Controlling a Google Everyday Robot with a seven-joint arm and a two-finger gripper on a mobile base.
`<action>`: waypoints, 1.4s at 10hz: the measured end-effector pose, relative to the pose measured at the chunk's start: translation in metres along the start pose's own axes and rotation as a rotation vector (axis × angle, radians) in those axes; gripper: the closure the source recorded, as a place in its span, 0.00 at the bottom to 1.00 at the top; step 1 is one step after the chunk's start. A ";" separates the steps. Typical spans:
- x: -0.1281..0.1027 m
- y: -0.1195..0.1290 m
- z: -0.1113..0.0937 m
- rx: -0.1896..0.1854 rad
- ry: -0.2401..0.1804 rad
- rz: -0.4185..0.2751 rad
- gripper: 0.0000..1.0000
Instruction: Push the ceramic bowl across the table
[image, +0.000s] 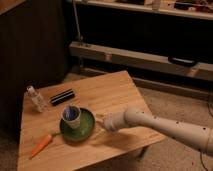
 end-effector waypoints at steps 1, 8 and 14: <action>-0.003 0.000 0.003 -0.003 0.000 -0.004 0.21; -0.019 -0.002 0.027 -0.021 0.004 -0.028 0.21; -0.031 -0.002 0.043 -0.031 -0.004 -0.039 0.21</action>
